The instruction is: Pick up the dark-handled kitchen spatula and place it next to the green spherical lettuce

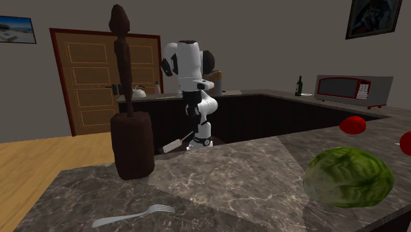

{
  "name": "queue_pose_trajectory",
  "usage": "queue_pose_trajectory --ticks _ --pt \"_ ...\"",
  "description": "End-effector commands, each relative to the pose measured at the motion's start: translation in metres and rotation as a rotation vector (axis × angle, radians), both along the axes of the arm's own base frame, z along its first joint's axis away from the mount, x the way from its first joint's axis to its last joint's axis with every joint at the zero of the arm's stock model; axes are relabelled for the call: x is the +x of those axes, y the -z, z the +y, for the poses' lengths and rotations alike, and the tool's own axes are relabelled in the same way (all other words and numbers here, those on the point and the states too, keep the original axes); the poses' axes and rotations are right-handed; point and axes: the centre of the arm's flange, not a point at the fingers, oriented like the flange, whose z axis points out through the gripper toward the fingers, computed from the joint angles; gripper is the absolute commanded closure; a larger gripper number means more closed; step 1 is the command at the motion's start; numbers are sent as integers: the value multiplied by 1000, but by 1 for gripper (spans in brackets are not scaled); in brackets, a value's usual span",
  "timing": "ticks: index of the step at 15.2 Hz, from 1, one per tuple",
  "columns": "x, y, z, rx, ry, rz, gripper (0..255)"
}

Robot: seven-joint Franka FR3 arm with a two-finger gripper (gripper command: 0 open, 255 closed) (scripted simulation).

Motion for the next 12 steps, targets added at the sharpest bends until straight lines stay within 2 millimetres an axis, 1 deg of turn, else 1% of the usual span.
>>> queue_pose_trajectory --ticks 1,12 --pt "-1 -11 0 0 0 0 255" --pt "-1 -69 0 0 0 0 255"
